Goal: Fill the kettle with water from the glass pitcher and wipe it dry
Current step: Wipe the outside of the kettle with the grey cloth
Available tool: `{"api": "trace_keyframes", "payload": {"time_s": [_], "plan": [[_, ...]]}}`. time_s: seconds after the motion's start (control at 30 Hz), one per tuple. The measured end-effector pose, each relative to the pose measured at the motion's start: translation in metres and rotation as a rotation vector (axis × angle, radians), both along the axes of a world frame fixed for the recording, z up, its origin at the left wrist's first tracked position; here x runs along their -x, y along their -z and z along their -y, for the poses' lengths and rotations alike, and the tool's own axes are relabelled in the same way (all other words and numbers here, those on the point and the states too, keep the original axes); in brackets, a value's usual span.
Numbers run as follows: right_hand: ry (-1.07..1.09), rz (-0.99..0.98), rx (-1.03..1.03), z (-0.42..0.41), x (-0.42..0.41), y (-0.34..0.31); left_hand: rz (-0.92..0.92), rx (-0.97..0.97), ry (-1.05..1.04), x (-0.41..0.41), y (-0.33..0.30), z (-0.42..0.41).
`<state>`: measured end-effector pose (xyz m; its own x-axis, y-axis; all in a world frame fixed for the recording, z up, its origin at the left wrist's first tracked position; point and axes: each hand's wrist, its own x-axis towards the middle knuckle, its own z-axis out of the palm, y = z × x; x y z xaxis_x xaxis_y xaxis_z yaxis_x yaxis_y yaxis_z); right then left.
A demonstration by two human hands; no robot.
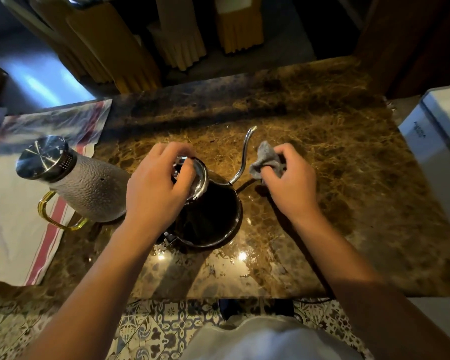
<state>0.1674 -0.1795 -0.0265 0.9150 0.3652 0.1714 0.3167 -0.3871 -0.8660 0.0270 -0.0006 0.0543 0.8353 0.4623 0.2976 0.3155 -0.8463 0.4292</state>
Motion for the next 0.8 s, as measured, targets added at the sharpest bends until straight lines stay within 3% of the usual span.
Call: {"api": "trace_keyframes", "payload": {"time_s": [0.13, 0.27, 0.43, 0.53, 0.63, 0.8], "plan": [[-0.031, -0.197, -0.117, -0.024, -0.018, -0.01, -0.064, -0.11, -0.043, 0.006, -0.008, 0.008], [-0.173, -0.478, -0.214, -0.04, -0.028, -0.009, -0.161, 0.062, 0.032, 0.005, -0.008, 0.011], [-0.262, -0.606, -0.247, -0.041, -0.014, -0.006, -0.111, 0.095, 0.12, 0.003, -0.004, -0.002], [-0.25, -0.607, -0.302, -0.034, -0.008, 0.008, -0.019, 0.069, 0.084, -0.001, 0.003, -0.002], [-0.221, -0.432, -0.212, -0.023, -0.007, 0.016, 0.1, 0.042, -0.004, -0.008, 0.008, -0.003], [-0.239, -0.358, -0.17, -0.008, -0.003, 0.018, 0.134, 0.119, 0.069, -0.017, 0.008, -0.017]]}}
